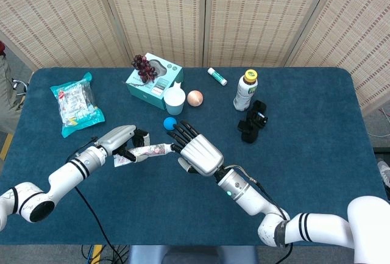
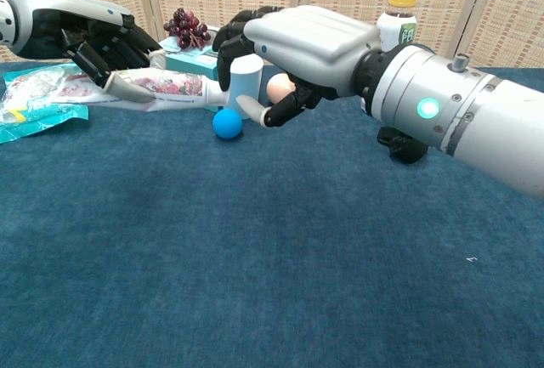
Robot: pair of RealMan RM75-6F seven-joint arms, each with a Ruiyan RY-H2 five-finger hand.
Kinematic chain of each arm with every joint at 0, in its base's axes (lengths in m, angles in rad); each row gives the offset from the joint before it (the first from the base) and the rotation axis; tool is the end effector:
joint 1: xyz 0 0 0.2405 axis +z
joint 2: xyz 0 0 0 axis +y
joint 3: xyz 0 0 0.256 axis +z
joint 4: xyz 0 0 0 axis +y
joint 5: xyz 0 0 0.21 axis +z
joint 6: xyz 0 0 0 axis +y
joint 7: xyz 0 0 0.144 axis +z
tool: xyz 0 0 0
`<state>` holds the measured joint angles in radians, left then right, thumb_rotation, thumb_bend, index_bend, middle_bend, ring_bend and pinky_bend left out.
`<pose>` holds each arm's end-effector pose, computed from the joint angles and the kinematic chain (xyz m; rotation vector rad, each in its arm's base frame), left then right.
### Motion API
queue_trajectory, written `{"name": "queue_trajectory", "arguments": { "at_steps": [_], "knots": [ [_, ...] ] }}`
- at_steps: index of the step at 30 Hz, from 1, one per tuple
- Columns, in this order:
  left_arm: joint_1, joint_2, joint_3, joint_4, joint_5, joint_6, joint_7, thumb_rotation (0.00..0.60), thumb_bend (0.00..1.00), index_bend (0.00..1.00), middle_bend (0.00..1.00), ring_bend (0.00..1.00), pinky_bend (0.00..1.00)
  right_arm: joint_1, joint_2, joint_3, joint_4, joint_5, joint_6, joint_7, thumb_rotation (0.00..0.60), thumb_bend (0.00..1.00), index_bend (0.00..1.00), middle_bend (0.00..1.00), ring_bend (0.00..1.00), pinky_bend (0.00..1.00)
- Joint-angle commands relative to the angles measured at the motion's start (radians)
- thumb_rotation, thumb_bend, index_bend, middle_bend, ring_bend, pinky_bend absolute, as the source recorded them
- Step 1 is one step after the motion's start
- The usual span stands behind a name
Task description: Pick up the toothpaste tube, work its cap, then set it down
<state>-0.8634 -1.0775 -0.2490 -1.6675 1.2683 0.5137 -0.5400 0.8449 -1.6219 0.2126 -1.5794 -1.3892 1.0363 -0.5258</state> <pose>-0.1224 0.3712 0.0843 -1.9054 -1.5835 -1.0179 -0.0406 -0.3153 -0.0247 2.0596 -0.4663 1.1995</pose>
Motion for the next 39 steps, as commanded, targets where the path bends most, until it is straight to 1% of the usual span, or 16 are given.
{"name": "queue_trajectory", "arguments": {
  "at_steps": [1, 19, 39],
  "knots": [
    [0.001, 0.002, -0.001, 0.001, 0.007, -0.001, -0.016, 0.600, 0.47, 0.64, 0.70, 0.54, 0.41, 0.001, -0.001, -0.001, 0.004, 0.005, -0.001, 0.000, 0.464, 0.46, 0.40, 0.16, 0.00, 0.00],
    [0.000, 0.016, 0.006, 0.000, 0.049, 0.007, -0.067, 0.600, 0.48, 0.64, 0.70, 0.54, 0.41, 0.007, -0.013, -0.008, 0.040, 0.032, -0.007, 0.017, 0.465, 0.46, 0.40, 0.16, 0.00, 0.00],
    [-0.005, 0.044, 0.013, -0.032, 0.080, 0.016, -0.120, 0.600, 0.48, 0.64, 0.70, 0.54, 0.41, 0.025, -0.045, 0.001, 0.094, 0.047, -0.016, 0.056, 0.464, 0.47, 0.40, 0.16, 0.00, 0.00]
  ]
}}
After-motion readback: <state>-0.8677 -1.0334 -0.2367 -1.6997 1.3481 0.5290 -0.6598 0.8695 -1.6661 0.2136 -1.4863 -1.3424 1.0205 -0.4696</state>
